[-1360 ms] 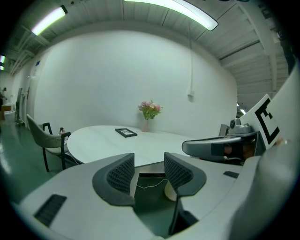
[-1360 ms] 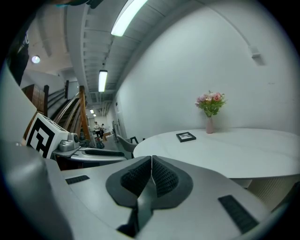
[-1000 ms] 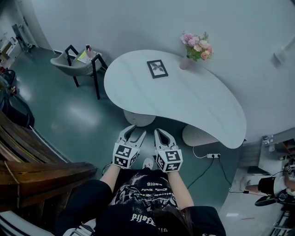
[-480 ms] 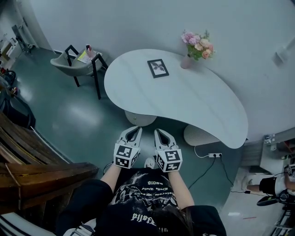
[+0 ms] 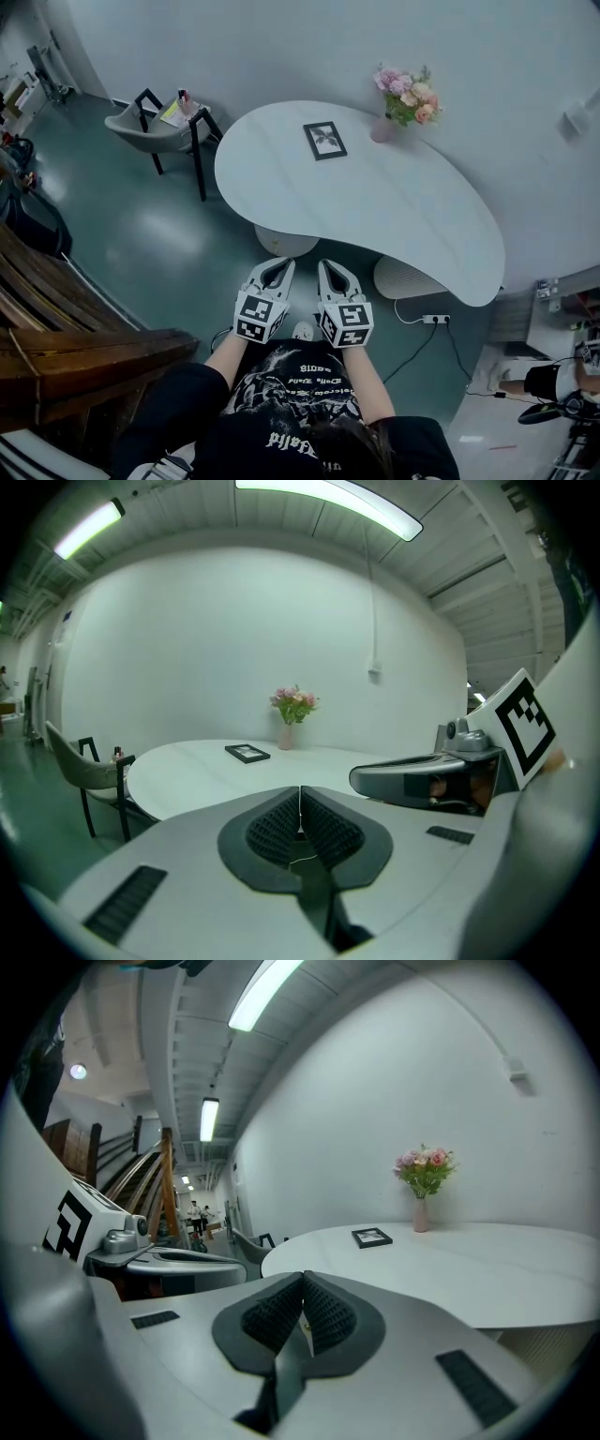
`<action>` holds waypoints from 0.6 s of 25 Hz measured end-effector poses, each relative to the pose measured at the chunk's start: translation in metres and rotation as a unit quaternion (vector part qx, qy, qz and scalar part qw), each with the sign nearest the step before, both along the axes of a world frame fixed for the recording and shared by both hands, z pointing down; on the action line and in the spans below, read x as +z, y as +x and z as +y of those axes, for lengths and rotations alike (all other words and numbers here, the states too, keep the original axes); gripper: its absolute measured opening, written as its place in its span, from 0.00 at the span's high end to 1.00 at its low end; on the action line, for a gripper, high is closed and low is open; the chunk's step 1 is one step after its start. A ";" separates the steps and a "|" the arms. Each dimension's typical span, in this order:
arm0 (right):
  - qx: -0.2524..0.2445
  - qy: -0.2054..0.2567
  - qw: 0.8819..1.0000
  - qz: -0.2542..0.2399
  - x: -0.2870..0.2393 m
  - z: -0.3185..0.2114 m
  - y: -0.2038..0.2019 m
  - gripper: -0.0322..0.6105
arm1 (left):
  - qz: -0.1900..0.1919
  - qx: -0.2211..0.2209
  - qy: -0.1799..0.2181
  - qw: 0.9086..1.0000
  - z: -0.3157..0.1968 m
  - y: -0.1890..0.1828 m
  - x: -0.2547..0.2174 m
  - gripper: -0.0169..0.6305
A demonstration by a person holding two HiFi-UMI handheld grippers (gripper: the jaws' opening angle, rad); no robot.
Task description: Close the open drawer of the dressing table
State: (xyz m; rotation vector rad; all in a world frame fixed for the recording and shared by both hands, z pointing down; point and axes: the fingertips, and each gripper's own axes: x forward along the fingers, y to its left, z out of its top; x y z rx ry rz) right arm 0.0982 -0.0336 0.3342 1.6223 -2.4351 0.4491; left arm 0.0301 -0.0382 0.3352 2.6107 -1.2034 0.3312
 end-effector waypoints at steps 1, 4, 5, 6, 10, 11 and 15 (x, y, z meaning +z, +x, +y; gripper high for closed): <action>0.000 -0.003 1.000 -0.001 0.002 0.000 -0.001 0.91 | -0.001 -0.001 0.001 1.000 0.000 -0.001 0.000 0.94; -0.001 -0.013 1.000 -0.010 0.006 -0.001 -0.003 0.91 | -0.007 -0.006 0.002 1.000 0.000 -0.007 0.003 0.94; -0.003 -0.012 1.000 -0.005 0.006 -0.001 -0.005 0.91 | -0.007 -0.009 0.000 1.000 -0.001 -0.009 0.005 0.94; -0.007 -0.009 1.000 0.003 0.006 -0.001 -0.007 0.91 | -0.006 -0.011 -0.003 1.000 -0.001 -0.011 0.007 0.94; -0.014 -0.008 1.000 0.013 0.006 0.001 -0.013 0.91 | -0.009 -0.011 -0.011 1.000 0.002 -0.015 0.013 0.94; -0.014 -0.009 1.000 0.011 0.007 0.001 -0.014 0.91 | -0.009 -0.011 -0.011 1.000 0.003 -0.016 0.013 0.94; -0.014 -0.009 1.000 0.012 0.008 0.002 -0.016 0.91 | -0.005 -0.013 -0.009 1.000 0.004 -0.017 0.011 0.94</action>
